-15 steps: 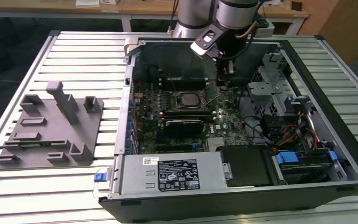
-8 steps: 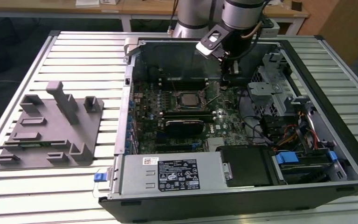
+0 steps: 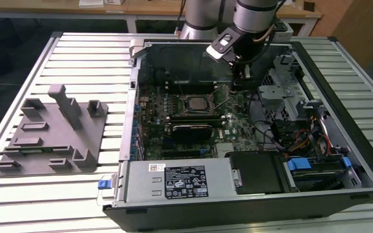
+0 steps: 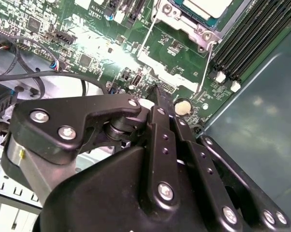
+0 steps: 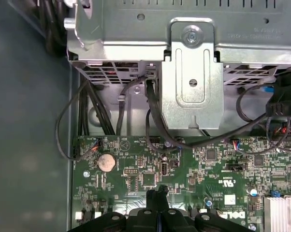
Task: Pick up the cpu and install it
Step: 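Close the cpu cover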
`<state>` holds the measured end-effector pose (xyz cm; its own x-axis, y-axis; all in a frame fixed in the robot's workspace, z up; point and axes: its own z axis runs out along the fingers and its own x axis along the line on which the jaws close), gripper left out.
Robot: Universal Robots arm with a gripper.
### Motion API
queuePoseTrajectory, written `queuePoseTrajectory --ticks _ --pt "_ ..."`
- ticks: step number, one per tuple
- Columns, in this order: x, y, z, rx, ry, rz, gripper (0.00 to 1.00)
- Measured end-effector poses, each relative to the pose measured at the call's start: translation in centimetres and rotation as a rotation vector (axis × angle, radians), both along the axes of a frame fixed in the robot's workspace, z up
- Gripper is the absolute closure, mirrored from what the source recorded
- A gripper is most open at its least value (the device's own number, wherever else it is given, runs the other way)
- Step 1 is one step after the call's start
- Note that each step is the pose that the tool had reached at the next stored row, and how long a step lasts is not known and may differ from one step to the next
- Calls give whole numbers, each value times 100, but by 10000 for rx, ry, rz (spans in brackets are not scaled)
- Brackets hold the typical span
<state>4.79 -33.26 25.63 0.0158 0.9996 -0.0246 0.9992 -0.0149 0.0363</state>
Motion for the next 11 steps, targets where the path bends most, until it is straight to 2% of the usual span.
queuePoseTrajectory --ticks 11 --pt "5 0 -152 0 11 -33 89"
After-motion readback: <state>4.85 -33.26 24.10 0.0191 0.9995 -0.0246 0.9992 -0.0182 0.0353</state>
